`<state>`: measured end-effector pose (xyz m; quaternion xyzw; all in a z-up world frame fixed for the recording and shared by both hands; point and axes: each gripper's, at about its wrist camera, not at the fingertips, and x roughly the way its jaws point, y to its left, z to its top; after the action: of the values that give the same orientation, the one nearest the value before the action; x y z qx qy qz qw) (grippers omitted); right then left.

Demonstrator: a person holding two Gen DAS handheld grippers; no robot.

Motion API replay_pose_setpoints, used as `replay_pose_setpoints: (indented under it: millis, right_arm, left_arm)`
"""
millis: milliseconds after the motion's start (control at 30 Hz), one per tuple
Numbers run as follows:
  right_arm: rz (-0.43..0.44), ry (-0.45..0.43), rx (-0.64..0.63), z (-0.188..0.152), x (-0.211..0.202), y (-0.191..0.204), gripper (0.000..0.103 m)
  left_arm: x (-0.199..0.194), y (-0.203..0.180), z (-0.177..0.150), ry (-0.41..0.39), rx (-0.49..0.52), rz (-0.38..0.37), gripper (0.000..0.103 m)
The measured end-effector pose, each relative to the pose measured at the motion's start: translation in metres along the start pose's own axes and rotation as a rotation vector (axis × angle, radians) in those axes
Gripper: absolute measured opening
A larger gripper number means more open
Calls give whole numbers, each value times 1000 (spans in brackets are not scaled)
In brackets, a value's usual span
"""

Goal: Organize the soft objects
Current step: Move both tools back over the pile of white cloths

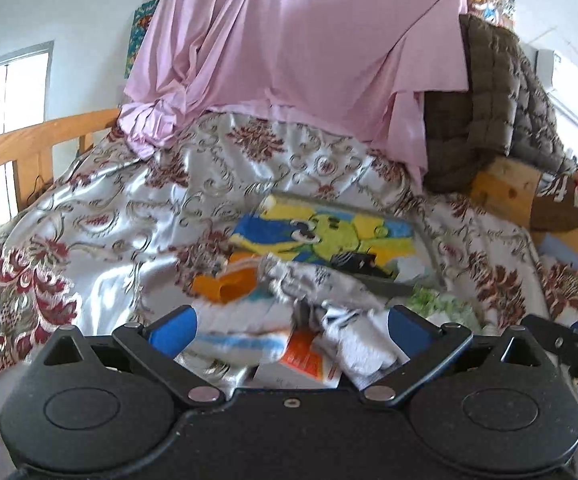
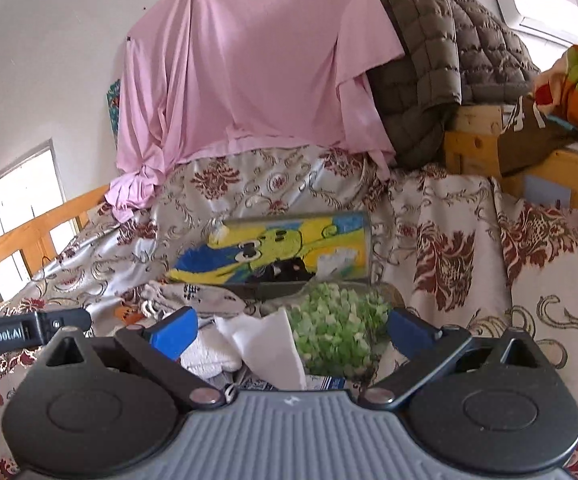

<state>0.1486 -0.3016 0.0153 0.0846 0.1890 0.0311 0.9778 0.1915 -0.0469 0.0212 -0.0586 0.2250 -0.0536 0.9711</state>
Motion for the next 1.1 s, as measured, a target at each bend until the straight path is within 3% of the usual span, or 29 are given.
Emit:
replay_pose_setpoints:
  millis: [300,567,700,833,1100]
  right_arm:
    - [-19,133,27,-10,21,-3,103]
    - [-8,210,46,-19,36,-7,103]
    - [0,228,18,-15,48,-9,103]
    - [-4,169,-115,-10,61,-10,103]
    - [105,206,-161,-14,90,-15,103]
  left_arm:
    - [18,8,-20,82,10,41,102]
    - [41,4,-30,124,53,29,102]
    - [52,-3,-34,137,91,-1,102]
    - [63,-14,-37,124,177,-52,102]
    - [83,-33,-40,113,316,-146,101]
